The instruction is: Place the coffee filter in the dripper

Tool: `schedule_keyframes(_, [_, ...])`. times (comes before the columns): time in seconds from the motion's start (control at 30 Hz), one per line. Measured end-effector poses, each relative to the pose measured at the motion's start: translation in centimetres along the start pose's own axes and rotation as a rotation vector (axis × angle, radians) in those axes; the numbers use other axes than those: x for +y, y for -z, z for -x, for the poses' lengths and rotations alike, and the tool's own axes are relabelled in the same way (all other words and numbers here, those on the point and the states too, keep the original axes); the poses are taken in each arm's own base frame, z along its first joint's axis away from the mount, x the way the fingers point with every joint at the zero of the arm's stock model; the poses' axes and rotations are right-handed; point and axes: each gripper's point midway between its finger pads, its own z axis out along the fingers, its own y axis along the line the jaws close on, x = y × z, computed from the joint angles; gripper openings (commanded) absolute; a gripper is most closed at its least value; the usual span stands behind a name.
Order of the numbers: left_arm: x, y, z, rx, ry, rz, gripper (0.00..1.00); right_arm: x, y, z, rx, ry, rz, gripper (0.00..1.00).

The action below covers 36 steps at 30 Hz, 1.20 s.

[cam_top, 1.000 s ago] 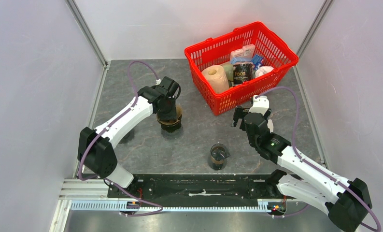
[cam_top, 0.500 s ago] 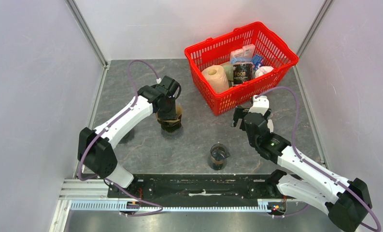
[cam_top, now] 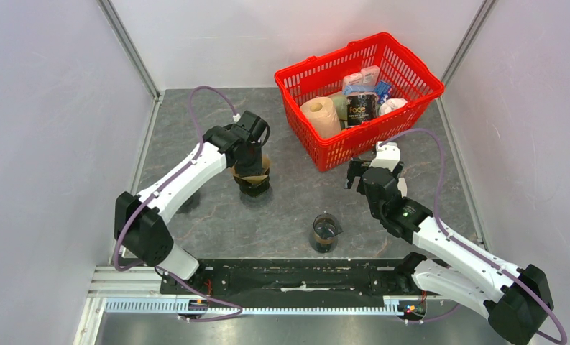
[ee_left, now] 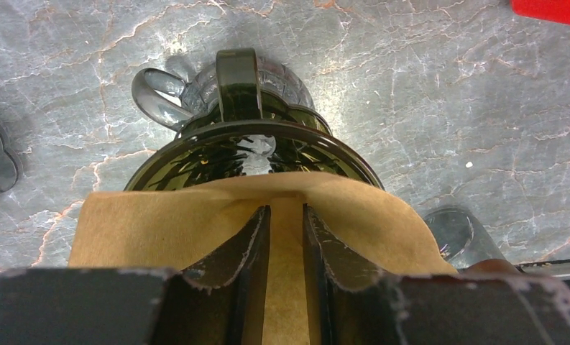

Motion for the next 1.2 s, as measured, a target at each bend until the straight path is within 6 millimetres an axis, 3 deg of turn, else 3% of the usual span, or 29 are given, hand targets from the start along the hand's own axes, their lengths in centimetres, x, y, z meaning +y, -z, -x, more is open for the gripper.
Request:
schedule_keyframes(0.6, [-0.3,2.9,1.8,-0.098,-0.009,-0.004,0.47,0.0,0.0,0.0,0.0,0.0,0.0,0.99])
schedule_keyframes(0.7, [-0.3,4.0,2.4,-0.138,-0.003,-0.014,0.51,0.0,0.0,0.0,-0.001,-0.001,0.0,0.99])
schedule_keyframes(0.97, [0.0,7.5,4.4,-0.263,0.018,-0.037,0.84,-0.1,0.2,0.3,-0.009,-0.007,0.002,0.99])
schedule_keyframes(1.2, [-0.3,13.0,6.7,-0.464,0.067,-0.152,0.87,-0.2,0.6,1.1,-0.035,-0.027,0.008,0.99])
